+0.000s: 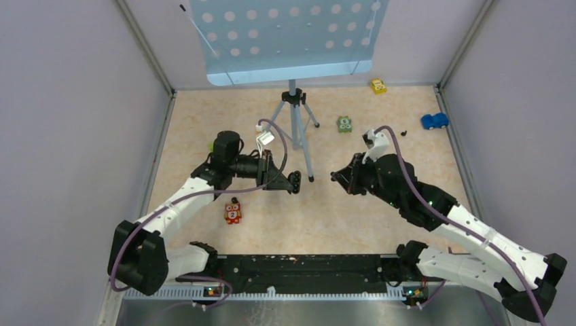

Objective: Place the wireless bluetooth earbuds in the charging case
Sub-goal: Insert the right earbud into the right side groove of the charging case.

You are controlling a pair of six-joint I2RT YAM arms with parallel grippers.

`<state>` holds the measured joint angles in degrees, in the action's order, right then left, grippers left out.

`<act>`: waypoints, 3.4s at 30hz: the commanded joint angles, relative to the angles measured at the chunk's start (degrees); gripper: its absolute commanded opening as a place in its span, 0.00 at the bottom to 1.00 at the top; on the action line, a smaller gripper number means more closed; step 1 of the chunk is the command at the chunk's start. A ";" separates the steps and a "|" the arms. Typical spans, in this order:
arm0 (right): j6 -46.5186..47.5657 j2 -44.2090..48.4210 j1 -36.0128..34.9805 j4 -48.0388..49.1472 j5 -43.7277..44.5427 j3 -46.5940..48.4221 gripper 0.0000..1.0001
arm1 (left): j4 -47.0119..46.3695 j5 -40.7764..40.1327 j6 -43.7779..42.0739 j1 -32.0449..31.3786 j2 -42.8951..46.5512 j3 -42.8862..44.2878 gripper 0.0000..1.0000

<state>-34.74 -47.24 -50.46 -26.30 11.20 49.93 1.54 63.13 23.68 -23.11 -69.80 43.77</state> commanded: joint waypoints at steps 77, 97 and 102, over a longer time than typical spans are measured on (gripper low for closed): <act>-9.19 -16.22 -7.63 39.44 3.01 -8.10 0.00 | -5.46 -2.11 13.22 -1.23 -0.27 -0.29 0.00; -11.72 -17.30 -8.18 34.14 5.94 -9.01 0.00 | -4.98 -2.93 12.92 -1.18 -0.07 -0.16 0.00; -11.38 -18.70 -8.38 35.53 5.53 -8.87 0.00 | -5.43 -2.40 13.26 -1.23 -0.03 -0.07 0.00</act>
<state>-46.50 -64.40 -58.35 9.52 15.20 39.53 -1.39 58.46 37.36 -24.10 -70.06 41.89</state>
